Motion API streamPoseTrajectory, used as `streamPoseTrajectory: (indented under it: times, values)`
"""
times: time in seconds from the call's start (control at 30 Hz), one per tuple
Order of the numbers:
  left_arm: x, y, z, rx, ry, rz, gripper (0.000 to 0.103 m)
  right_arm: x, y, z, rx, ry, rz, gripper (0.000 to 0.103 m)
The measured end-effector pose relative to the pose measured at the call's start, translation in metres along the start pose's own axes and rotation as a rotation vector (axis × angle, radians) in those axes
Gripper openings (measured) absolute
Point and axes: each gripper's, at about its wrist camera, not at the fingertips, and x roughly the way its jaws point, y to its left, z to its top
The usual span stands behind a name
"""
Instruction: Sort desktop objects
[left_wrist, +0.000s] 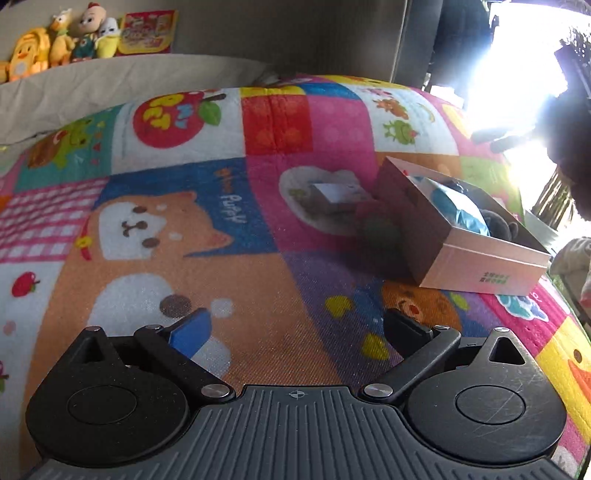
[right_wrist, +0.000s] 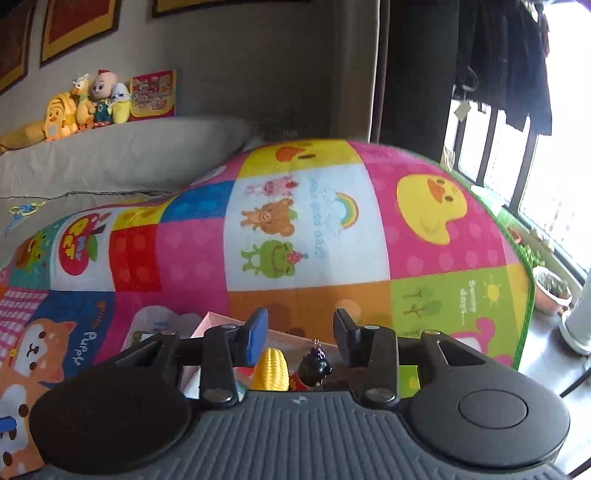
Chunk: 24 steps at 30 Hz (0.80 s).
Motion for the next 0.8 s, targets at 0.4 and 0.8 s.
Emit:
streamPoseTrajectory:
  times: [0.4,0.8]
  values:
    - [-0.004,0.003,-0.005,-0.035,-0.051,-0.024,0.102,0.094,-0.007,-0.015,0.093,0.227,-0.119,0.029]
    - [0.000,0.004,-0.005,-0.045,-0.030,-0.013,0.102,-0.028,-0.003,0.015,0.046,-0.036,0.010,0.025]
